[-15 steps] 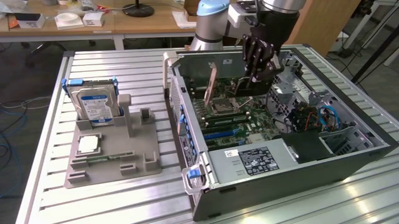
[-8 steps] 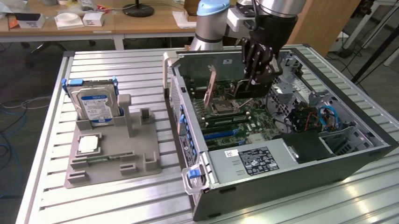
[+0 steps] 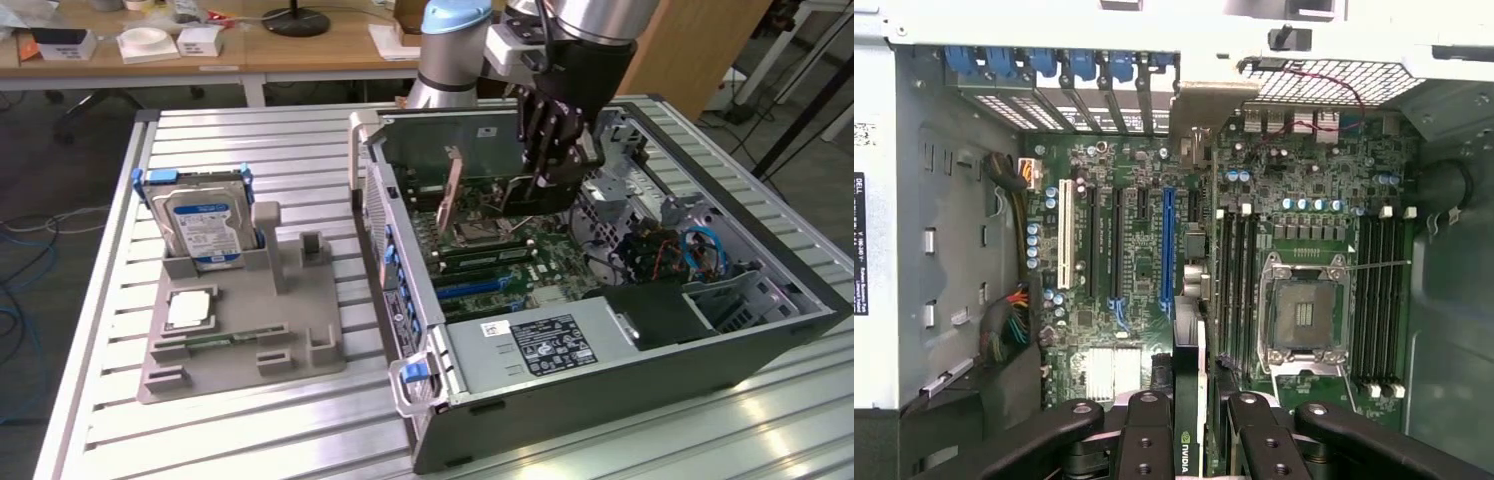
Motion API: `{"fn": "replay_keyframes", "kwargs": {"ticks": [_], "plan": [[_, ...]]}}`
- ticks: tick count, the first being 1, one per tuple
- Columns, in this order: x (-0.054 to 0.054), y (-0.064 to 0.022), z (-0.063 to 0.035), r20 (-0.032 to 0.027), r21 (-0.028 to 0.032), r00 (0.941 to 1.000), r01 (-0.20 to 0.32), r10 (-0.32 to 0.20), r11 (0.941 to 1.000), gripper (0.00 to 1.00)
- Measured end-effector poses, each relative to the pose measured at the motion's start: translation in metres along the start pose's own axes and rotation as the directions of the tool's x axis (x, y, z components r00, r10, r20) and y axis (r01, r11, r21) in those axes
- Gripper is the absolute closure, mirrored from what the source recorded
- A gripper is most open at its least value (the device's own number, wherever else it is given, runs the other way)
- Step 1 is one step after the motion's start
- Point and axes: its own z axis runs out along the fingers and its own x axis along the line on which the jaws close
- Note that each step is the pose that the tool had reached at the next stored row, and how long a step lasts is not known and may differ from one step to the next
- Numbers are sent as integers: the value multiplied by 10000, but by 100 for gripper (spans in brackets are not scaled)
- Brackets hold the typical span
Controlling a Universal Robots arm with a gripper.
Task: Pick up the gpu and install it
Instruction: 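Insert the gpu into the slot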
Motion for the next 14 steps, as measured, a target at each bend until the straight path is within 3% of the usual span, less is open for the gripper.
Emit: {"fn": "replay_keyframes", "kwargs": {"ticks": [14], "plan": [[40, 47, 173, 0, 21, 10000, 0, 0, 10000, 74]]}}
